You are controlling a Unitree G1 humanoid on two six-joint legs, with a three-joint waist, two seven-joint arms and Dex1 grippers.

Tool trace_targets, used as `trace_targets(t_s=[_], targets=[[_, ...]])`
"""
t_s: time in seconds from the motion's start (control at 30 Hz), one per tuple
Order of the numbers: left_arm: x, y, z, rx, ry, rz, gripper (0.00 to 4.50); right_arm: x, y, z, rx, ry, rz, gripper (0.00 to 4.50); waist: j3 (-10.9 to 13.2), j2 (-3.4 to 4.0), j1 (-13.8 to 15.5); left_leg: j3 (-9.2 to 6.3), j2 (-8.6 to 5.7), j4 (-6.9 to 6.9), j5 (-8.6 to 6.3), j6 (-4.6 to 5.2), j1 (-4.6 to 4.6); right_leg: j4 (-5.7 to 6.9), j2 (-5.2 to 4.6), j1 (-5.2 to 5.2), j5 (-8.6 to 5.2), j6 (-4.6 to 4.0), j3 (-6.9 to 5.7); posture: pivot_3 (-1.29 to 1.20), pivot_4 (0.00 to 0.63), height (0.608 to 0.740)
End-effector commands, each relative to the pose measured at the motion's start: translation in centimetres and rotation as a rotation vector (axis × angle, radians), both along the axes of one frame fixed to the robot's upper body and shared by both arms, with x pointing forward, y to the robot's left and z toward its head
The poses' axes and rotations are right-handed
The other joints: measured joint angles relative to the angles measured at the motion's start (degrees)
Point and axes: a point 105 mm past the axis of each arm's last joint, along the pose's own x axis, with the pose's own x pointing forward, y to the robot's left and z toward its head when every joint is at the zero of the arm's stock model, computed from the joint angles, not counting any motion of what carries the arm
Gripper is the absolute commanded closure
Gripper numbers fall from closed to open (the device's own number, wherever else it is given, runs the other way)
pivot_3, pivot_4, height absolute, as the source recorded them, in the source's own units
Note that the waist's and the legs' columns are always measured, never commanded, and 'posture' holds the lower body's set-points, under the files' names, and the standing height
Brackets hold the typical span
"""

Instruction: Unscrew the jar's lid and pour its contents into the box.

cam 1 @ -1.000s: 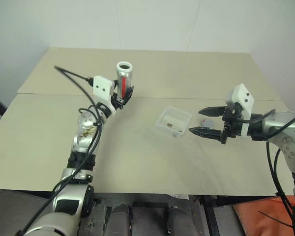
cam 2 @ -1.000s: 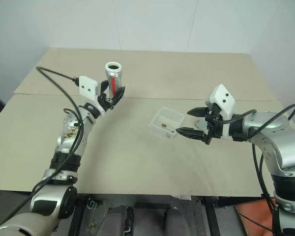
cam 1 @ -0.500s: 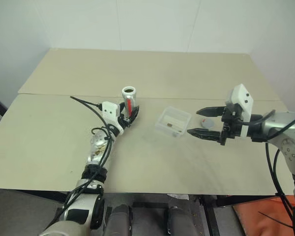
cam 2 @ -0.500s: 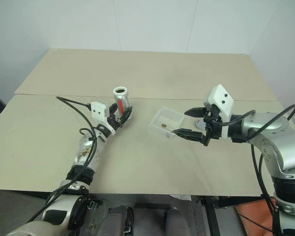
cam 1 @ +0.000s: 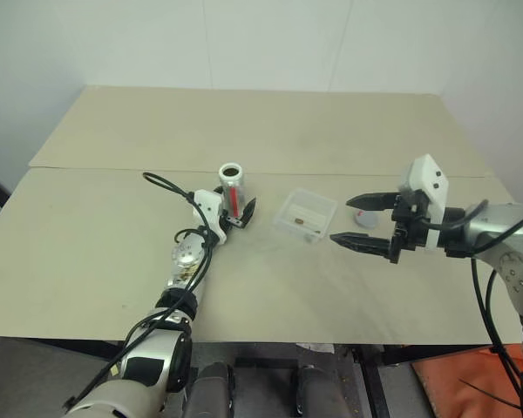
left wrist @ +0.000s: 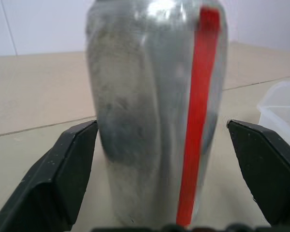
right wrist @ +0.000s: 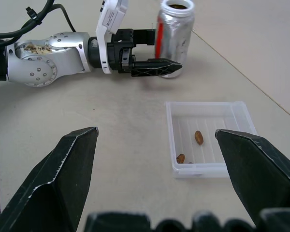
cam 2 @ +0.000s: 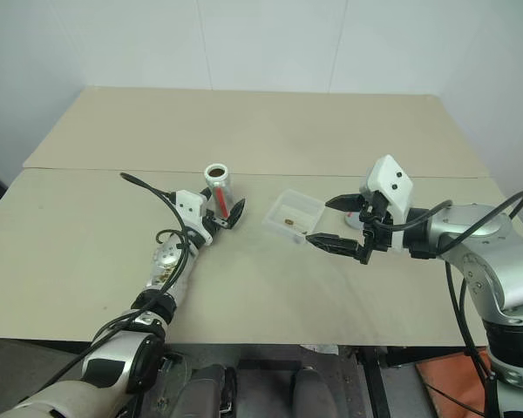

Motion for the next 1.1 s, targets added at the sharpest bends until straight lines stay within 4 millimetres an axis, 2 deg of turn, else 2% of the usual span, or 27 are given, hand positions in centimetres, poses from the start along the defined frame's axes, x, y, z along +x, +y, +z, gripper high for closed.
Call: trace_targets(t_s=[0.03,0.23,0.43,0.57,0.67,0.8,0.97,1.1], targets=[[-0.2,0.3,1.1,0.015,-0.056,-0.001,0.03,-0.5,0.0,1.3,0.008,-0.057,0.013,0.0,0.0,0.0,0.0,0.0,0.0,0.0,0.0,0.0,0.0,0.01,0.0,0.01,0.0,0.0,0.0,0.0,0.15,0.74],[-1.1,2.3,1.2,0.076,-0.072,0.016,0.03,-0.5,-0.1,1.2,0.004,-0.052,0.016,0.0,0.0,0.0,-0.4,-0.01,0.03,-0.03,0.0,0.0,0.0,0.0,0.01,-0.03,0.0,0.0,0.02,0.0,0.15,0.74],[-3.8,4.1,0.8,0.19,-0.049,-0.06,0.03,-0.6,-0.2,0.8,-0.004,-0.047,0.022,0.0,0.0,0.02,-0.4,-0.04,0.04,-0.03,0.0,0.0,0.01,0.01,-0.01,-0.02,0.0,0.0,0.03,0.0,0.15,0.74],[-5.7,5.3,1.2,0.256,-0.033,-0.116,0.03,-0.6,-0.2,0.8,-0.005,-0.047,0.026,0.0,0.0,0.03,-0.4,-0.04,0.08,-0.03,0.0,0.0,0.03,0.02,0.01,-0.02,0.0,-0.01,0.03,0.0,0.15,0.74],[-7.5,6.5,2.8,0.299,-0.03,-0.192,0.03,-0.6,-0.4,0.7,-0.013,-0.049,0.024,0.0,0.0,0.03,-0.5,-0.05,0.11,-0.04,0.0,0.0,0.03,0.0,0.01,-0.03,0.0,-0.01,0.03,0.0,0.15,0.74],[-9.5,8.5,6.4,0.319,0.025,-0.29,0.03,-0.9,-0.8,0.9,-0.016,-0.055,0.032,0.0,0.0,0.03,-0.7,-0.07,0.17,-0.06,0.0,0.0,0.06,0.04,0.03,-0.06,0.0,-0.01,0.04,0.0,0.15,0.74],[-13.2,10.5,12.8,0.428,0.022,-0.43,0.03,-0.7,-2.0,0.9,-0.048,-0.061,0.021,0.0,0.0,0.03,-0.9,-0.09,0.2,-0.08,-0.01,0.01,0.1,-0.05,0.02,-0.02,0.0,-0.01,0.05,0.0,0.15,0.74],[-14.7,10.9,15.4,0.441,0.066,-0.494,0.03,-0.5,-2.7,1.2,-0.06,-0.07,0.013,0.0,0.0,0.05,-1.1,0.05,0.2,-0.13,-0.01,0.01,0.23,-0.03,0.02,0.03,-0.01,-0.01,0.06,0.0,0.15,0.74]])
